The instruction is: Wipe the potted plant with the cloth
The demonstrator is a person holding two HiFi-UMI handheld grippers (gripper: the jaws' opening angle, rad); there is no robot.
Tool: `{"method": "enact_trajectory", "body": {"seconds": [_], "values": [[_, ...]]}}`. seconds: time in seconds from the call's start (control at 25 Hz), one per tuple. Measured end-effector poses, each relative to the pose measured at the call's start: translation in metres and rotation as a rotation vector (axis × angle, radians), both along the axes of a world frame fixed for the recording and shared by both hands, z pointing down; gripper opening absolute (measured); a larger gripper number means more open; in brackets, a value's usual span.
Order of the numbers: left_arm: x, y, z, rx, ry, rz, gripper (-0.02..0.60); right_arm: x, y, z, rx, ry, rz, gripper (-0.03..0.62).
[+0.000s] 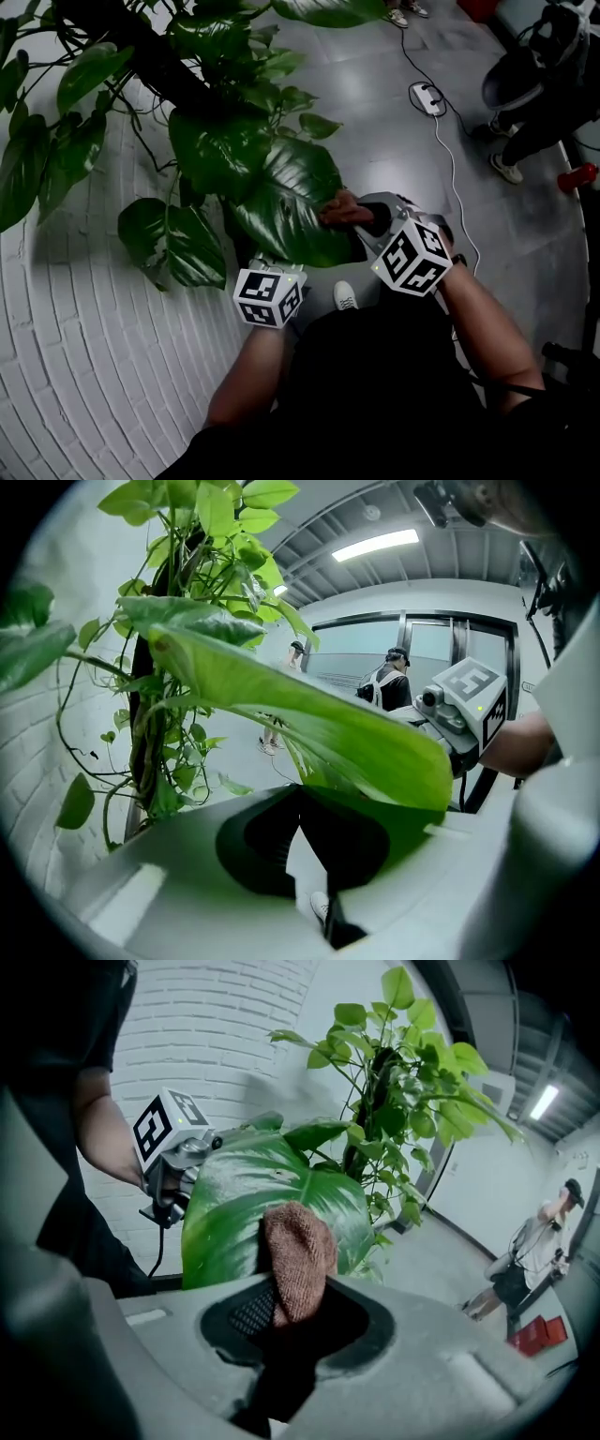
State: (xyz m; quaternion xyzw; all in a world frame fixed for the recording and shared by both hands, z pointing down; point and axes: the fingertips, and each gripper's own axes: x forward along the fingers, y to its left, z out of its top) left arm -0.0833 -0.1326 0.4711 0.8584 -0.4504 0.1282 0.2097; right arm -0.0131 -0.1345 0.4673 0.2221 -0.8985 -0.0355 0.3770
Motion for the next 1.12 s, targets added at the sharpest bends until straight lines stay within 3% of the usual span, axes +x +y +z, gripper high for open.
{"method": "enact_trajectory", "body": {"seconds": [0.64,0.84,1.12], "values": [[0.006,0.008,0.004,-0.019,-0.021,0.039,0.009,0.033,0.028,0.028,-0.088,-0.056,0.141,0.067],[0.003,0.007,0.006,-0.032,-0.027,0.018,0.009,0.032,0.013,-0.001,-0.016,-0.097,0.14,0.067],[0.001,0.007,0.001,-0.019,-0.046,-0.01,0.009,0.015,-0.023,-0.048,0.084,-0.143,0.045,0.067]]}}
